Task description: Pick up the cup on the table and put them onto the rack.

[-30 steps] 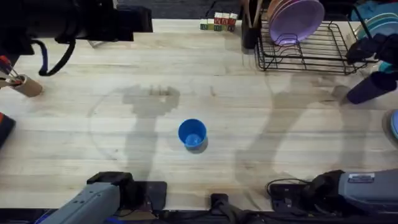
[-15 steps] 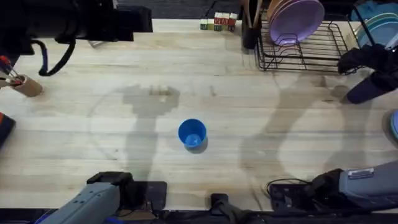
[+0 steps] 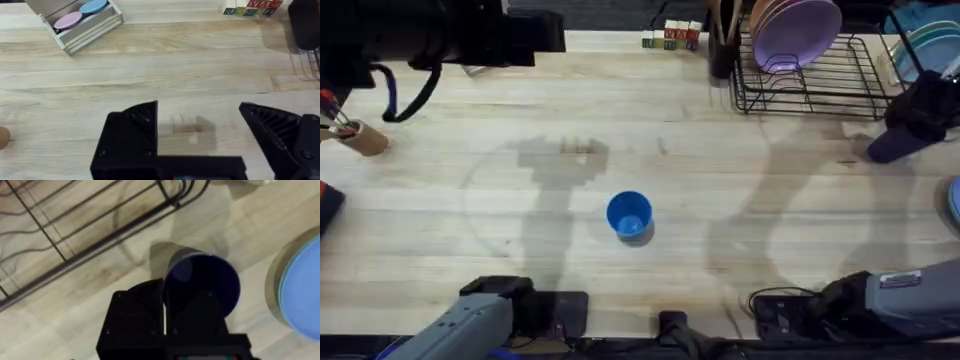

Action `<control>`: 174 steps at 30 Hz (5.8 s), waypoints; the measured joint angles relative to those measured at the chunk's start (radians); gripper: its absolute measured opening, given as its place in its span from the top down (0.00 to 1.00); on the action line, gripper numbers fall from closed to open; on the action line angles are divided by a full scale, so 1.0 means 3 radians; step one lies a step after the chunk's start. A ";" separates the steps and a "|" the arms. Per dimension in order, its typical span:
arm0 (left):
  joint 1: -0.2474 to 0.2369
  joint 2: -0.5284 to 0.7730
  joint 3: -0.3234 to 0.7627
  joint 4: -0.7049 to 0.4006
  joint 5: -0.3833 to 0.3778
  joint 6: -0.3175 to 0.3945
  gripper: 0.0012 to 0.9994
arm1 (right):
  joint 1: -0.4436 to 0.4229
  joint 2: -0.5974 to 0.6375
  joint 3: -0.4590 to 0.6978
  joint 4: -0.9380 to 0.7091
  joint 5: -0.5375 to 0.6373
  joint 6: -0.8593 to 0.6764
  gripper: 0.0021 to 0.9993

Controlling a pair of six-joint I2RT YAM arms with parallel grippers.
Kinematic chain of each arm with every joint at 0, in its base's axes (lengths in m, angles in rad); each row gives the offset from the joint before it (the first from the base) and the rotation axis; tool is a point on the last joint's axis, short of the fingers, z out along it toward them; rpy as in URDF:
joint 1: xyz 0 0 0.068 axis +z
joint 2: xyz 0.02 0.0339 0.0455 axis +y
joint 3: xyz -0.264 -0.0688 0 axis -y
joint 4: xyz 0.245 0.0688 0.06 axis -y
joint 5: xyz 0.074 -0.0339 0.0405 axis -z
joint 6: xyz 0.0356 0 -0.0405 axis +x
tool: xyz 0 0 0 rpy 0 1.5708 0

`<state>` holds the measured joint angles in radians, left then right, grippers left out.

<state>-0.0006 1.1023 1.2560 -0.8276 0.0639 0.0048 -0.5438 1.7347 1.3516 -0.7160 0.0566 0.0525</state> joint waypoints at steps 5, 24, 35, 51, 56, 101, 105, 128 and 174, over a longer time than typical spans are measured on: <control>0.0000 0.0000 0.0000 0.0000 0.0001 0.0000 0.01 | -0.0003 -0.0118 0.0043 -0.0295 -0.0003 0.0001 0.97; 0.0000 0.0000 0.0000 -0.0013 0.0001 0.0000 0.01 | 0.0582 -0.1237 0.0195 -0.0201 -0.0001 -0.0105 0.97; 0.0000 0.0000 0.0000 -0.0020 0.0000 0.0000 0.01 | 0.1654 -0.1048 0.0199 0.0632 -0.0003 -0.0115 0.97; 0.0000 0.0000 0.0000 -0.0083 0.0000 0.0000 0.01 | 0.2186 -0.0215 0.0199 0.0723 -0.0003 -0.0113 0.97; 0.0000 0.0000 0.0000 -0.0088 0.0000 0.0000 0.01 | 0.2186 -0.0091 0.0199 0.0707 -0.0003 -0.0113 0.97; 0.0000 0.0122 0.0000 -0.0084 0.0000 0.0000 0.01 | 0.2348 0.0145 0.0204 0.0643 -0.0001 0.0075 0.97; 0.0000 0.0122 0.0000 -0.0084 0.0001 0.0000 0.01 | 0.2370 0.0145 0.0204 0.0643 0.0015 0.0089 0.85; 0.0000 0.0122 0.0000 -0.0084 0.0001 0.0000 0.01 | 0.2364 0.0146 0.0204 0.0654 0.0072 0.0089 0.65; 0.0000 0.0122 0.0000 -0.0085 0.0001 0.0000 0.01 | 0.2531 -0.0480 0.0205 0.0473 0.0020 0.0004 0.64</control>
<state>-0.0006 1.1389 1.2560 -0.8532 0.0643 0.0048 0.2154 1.5908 1.4132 -0.5740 0.0628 0.0538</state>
